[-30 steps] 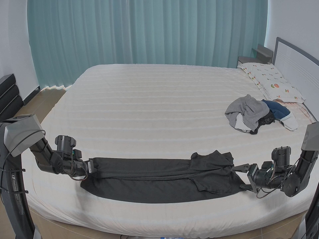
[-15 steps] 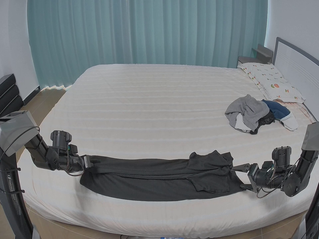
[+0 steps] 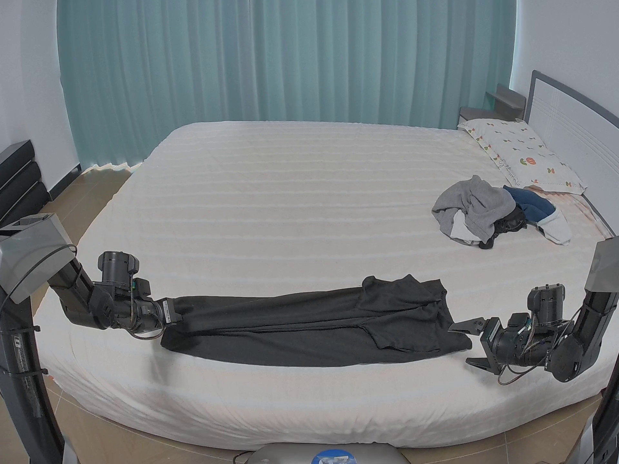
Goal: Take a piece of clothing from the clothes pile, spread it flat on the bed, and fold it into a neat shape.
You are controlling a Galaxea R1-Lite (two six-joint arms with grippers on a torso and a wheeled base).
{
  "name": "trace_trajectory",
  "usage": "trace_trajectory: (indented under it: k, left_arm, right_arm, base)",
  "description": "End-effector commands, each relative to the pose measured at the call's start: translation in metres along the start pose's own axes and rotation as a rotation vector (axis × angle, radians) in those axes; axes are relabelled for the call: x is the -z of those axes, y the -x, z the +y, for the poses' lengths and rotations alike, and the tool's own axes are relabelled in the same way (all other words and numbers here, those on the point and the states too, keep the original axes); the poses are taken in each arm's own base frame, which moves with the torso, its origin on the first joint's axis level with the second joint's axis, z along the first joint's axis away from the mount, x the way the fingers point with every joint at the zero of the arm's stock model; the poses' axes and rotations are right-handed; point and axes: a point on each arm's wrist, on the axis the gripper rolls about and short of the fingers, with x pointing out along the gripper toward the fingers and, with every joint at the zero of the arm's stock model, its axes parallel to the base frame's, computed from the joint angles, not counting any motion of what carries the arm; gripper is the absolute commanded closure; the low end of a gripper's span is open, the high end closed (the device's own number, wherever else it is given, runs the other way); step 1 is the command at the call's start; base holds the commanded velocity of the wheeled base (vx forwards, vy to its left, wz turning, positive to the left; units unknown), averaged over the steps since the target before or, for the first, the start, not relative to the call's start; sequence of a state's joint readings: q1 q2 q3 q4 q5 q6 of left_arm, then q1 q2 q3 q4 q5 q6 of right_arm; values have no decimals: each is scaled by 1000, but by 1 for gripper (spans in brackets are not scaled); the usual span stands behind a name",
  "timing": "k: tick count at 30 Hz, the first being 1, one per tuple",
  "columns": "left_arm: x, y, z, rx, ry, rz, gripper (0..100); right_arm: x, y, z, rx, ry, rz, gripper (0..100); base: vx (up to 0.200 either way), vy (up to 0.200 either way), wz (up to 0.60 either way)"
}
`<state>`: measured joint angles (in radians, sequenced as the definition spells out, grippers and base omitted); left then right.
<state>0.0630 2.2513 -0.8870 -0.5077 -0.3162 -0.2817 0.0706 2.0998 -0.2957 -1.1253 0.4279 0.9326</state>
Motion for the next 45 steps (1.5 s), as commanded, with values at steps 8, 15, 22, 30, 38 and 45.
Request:
trace_trajectory:
  k: [8, 15, 22, 30, 38, 45]
  left_arm:
    - [-14, 1, -27, 53, 146, -45, 100]
    - [-13, 6, -51, 87, 161, -46, 100]
    - [-15, 11, -86, 66, 128, -46, 100]
    - [-25, 17, -139, 33, 149, -6, 100]
    - [-23, 15, -181, 40, 109, 71, 100]
    - [-13, -6, -210, 15, 92, 96, 100]
  right_arm:
    - [1, -1, 1, -3, 3, 6, 0]
    - [1, -1, 1, -3, 1, 7, 0]
    - [1, -1, 1, -5, 2, 6, 0]
    - [2, 0, 2, -12, 4, 15, 0]
    - [2, 0, 2, -14, 4, 18, 0]
    - [4, -1, 3, -16, 10, 24, 0]
  base:
    - [0, -75, 0]
    - [0, -200, 0]
    - [0, -200, 0]
    - [0, -200, 0]
    - [0, -200, 0]
    - [0, -200, 0]
